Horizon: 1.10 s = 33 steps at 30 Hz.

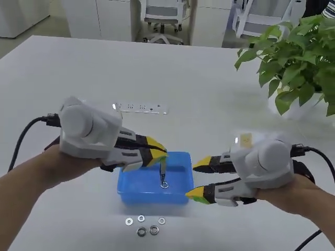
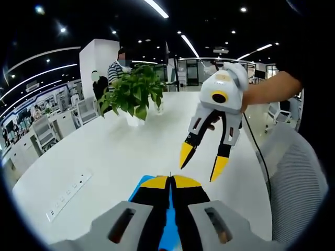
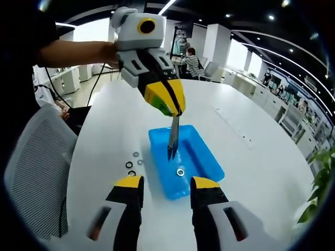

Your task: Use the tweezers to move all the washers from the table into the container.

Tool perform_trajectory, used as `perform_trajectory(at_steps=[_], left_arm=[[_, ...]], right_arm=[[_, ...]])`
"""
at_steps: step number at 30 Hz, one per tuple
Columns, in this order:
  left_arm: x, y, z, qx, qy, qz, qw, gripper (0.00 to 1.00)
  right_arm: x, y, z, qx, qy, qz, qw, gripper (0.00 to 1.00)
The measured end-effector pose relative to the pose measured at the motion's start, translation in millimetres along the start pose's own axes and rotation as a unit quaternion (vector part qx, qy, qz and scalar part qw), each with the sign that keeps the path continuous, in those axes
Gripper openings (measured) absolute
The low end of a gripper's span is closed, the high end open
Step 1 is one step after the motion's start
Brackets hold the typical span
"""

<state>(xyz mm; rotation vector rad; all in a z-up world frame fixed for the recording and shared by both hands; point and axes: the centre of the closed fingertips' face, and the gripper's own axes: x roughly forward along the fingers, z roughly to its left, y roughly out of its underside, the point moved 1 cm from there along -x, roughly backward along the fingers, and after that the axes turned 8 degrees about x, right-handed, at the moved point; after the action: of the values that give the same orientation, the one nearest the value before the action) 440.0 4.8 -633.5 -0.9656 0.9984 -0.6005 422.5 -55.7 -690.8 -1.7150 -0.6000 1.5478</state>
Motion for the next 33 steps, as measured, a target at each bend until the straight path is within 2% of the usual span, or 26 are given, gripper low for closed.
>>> perform_trajectory(at_steps=[11, 19, 26, 33], left_arm=[[-15.3, -9.0, -6.0, 0.000, -0.015, 0.002, 0.9999, 0.05], [-20.3, -12.8, -16.3, 0.001, -0.010, 0.004, 0.9999, 0.05], [-21.7, -12.8, -25.5, 0.004, -0.004, 0.003, 1.0000, 0.05], [-18.0, -7.2, -36.1, 0.005, 0.003, 0.003, 1.0000, 0.05]], right_arm=[[-11.5, 13.8, 22.6, 0.009, -0.016, 0.001, 0.9998, 0.49], [-13.7, 19.4, 32.6, 0.018, -0.024, -0.004, 0.9995, 0.57], [-13.0, 26.5, 40.9, 0.020, -0.028, -0.001, 0.9994, 0.62], [-11.2, 30.2, 45.2, 0.021, -0.030, -0.002, 0.9993, 0.66]])
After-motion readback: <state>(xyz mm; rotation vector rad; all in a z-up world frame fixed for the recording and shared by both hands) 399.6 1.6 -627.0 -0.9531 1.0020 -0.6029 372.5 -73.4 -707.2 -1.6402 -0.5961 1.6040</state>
